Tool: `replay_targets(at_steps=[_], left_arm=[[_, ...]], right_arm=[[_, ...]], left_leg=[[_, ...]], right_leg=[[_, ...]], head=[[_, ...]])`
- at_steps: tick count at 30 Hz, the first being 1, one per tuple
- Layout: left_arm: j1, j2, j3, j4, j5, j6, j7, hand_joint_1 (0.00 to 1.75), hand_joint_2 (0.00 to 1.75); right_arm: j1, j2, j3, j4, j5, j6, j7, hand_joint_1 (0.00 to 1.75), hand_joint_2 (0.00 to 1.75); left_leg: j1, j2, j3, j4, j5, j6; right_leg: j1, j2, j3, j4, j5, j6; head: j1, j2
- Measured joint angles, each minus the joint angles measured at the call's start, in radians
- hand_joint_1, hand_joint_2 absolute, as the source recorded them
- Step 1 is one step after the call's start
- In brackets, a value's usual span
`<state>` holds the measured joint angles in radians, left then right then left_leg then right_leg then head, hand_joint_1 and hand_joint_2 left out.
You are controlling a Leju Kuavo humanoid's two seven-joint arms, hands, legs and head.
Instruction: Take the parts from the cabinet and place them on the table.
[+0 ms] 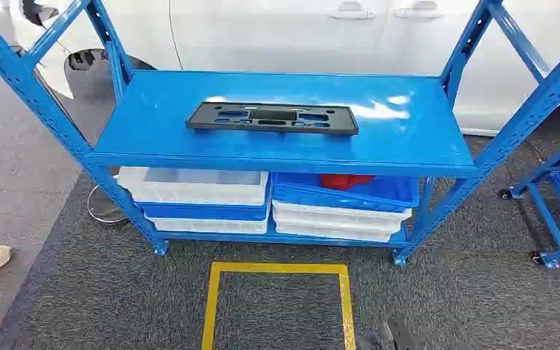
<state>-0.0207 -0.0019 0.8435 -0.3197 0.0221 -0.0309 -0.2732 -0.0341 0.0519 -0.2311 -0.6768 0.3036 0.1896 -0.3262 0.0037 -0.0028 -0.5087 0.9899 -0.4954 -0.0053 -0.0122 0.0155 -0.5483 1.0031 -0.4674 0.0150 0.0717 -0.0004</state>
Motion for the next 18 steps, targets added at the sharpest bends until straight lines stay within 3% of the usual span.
replay_targets(at_steps=[8,9,18], left_arm=[[-0.009,0.0,0.111,0.007,0.0,0.004,-0.031,0.0,0.0],[-0.01,0.0,0.124,0.007,0.0,0.007,-0.031,0.0,0.0],[-0.017,0.001,0.238,0.015,0.0,0.042,0.003,0.0,0.0]], right_arm=[[-0.06,-0.006,0.087,-0.258,-0.086,0.053,-0.059,0.0,1.75],[-0.069,-0.008,0.098,-0.292,-0.097,0.057,-0.067,0.0,0.0],[-0.142,-0.05,0.192,-0.563,-0.2,0.104,-0.123,0.0,0.0]], left_leg=[[0.0,0.0,0.001,0.0,0.0,0.0],[0.0,0.0,0.001,0.0,0.0,0.0],[0.0,0.0,0.001,0.001,0.0,0.0]], right_leg=[[0.0,0.0,0.0,0.0,0.0,0.0],[0.0,0.0,0.0,0.0,0.0,0.0],[0.0,0.0,0.0,0.0,0.0,0.0]], head=[[0.0,0.0],[0.0,0.0],[0.0,0.0]])
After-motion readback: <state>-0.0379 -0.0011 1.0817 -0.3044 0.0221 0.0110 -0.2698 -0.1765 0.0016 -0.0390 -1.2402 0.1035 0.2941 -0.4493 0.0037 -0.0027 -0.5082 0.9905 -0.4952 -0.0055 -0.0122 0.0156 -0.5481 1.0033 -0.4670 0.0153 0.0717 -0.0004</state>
